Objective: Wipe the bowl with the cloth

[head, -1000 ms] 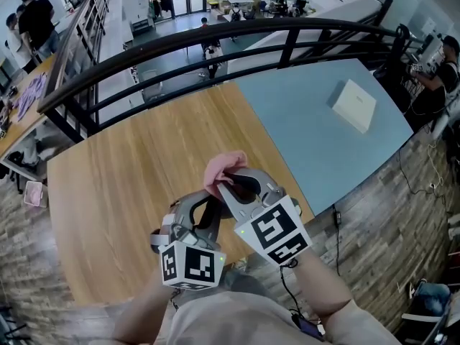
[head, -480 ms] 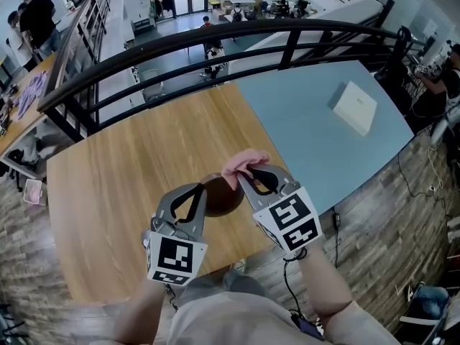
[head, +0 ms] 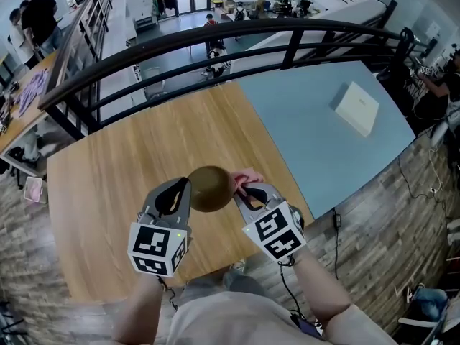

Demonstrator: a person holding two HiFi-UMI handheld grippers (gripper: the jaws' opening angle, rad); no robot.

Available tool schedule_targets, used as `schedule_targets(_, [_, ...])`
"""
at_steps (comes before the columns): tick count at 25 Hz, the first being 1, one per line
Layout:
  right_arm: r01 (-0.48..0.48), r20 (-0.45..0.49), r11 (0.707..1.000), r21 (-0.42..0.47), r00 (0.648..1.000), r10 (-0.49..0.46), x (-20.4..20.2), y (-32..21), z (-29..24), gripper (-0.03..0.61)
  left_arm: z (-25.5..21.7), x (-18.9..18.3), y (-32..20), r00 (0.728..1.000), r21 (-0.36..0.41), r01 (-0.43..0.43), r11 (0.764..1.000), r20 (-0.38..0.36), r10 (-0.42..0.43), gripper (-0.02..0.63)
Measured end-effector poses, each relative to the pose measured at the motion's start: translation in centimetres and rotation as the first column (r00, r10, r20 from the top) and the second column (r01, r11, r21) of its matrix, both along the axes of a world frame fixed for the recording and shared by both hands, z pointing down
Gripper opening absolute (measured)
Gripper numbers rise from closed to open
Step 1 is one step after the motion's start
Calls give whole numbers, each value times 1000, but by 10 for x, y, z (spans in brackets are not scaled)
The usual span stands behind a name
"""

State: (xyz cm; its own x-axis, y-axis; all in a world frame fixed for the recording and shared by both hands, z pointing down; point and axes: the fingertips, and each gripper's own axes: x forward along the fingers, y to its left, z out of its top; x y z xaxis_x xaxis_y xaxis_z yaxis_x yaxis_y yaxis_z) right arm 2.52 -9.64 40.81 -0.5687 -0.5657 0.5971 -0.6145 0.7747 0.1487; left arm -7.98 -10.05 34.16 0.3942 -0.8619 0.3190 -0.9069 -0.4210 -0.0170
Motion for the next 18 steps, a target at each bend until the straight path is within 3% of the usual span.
schedule_targets(11, [84,7,996,-44,996,-83,-33,31,21,29,2,-6,-7,986,-35,47,998,-156,-52,6])
schedule_targets(18, [125,81,991,-49,989,-121,-62,46,17,29,1,7,-6,969,-54,41,998,-240,-53,6])
